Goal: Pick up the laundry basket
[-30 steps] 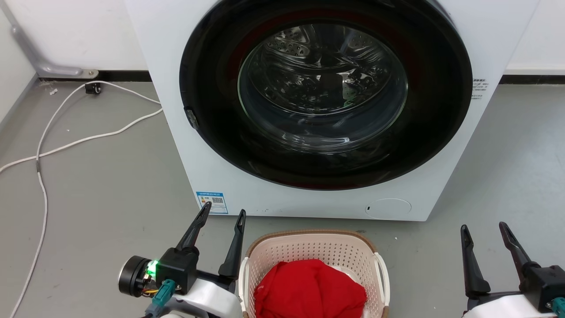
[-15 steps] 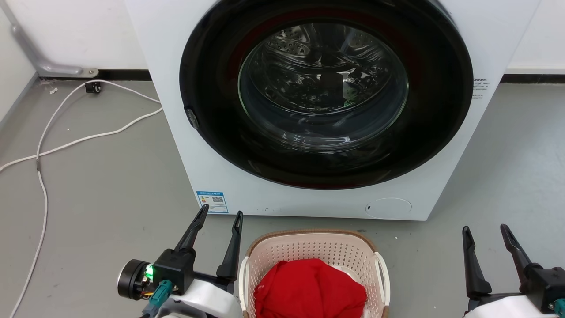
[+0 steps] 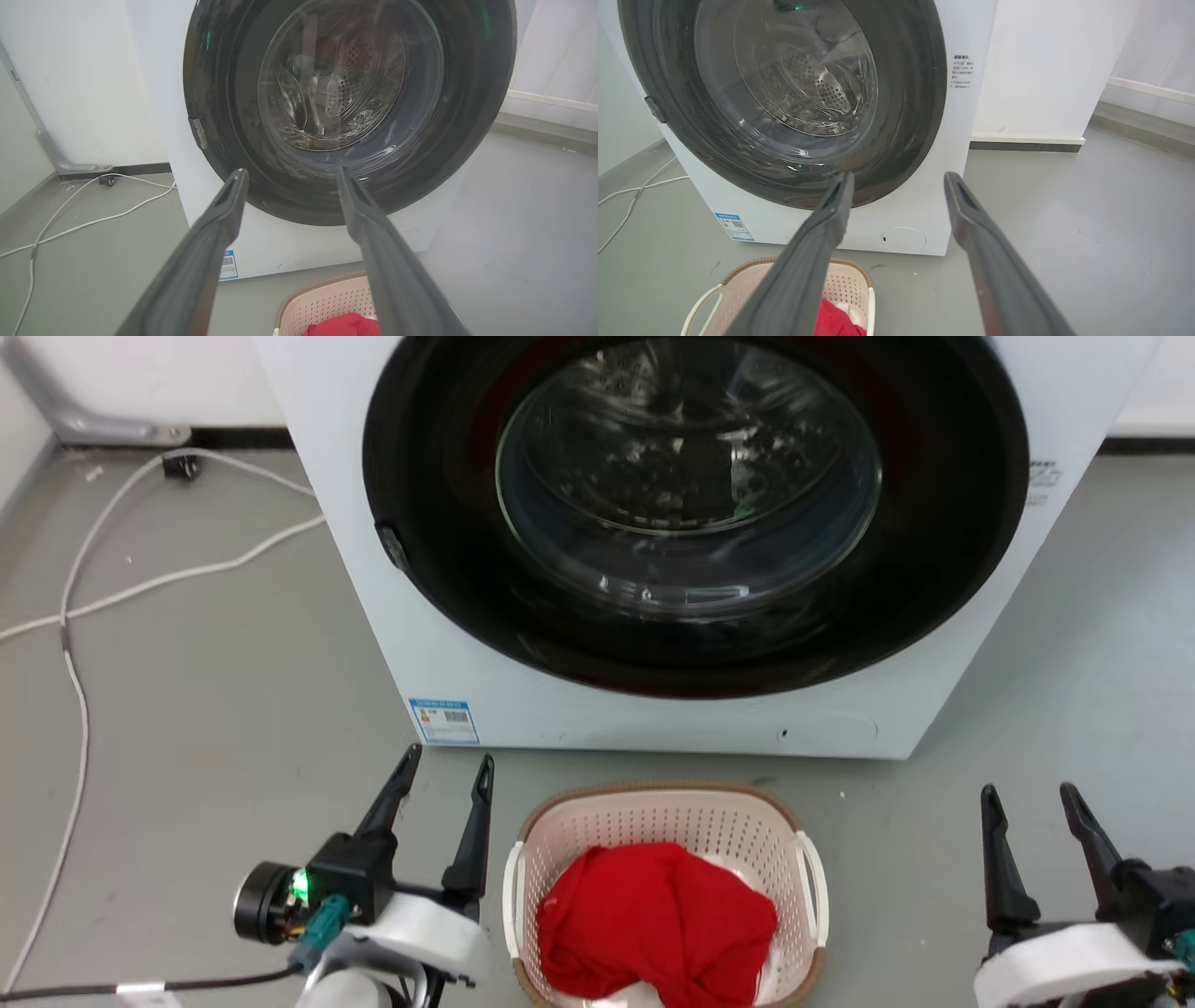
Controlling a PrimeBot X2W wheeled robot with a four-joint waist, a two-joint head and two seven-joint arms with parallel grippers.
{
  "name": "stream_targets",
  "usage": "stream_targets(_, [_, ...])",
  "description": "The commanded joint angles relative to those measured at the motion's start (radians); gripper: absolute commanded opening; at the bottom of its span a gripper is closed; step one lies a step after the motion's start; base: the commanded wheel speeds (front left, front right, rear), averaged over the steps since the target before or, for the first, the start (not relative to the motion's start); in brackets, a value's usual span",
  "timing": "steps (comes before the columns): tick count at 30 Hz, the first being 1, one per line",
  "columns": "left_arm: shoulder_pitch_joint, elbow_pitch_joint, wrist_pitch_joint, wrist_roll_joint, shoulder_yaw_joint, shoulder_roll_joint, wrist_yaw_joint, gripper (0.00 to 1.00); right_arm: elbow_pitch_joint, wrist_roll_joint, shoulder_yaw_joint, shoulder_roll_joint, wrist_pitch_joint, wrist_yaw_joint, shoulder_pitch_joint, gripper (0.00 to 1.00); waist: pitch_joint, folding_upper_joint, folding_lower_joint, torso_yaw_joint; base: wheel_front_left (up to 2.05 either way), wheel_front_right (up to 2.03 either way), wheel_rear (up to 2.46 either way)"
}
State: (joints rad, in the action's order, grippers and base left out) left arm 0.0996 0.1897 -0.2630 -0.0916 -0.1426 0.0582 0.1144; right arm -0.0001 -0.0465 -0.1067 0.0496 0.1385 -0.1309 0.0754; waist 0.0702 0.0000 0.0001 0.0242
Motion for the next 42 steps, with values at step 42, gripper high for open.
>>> stream_targets(42, [0.676, 0.796, 0.179, -0.54, -0.329, 0.182, 0.016, 1.0, 1.068, -0.227, 0.32, 0.001, 0.073, 0.0, -0.829, 1.0, 0.698, 0.0, -0.0001, -0.086, 0.0, 0.0, 0.0])
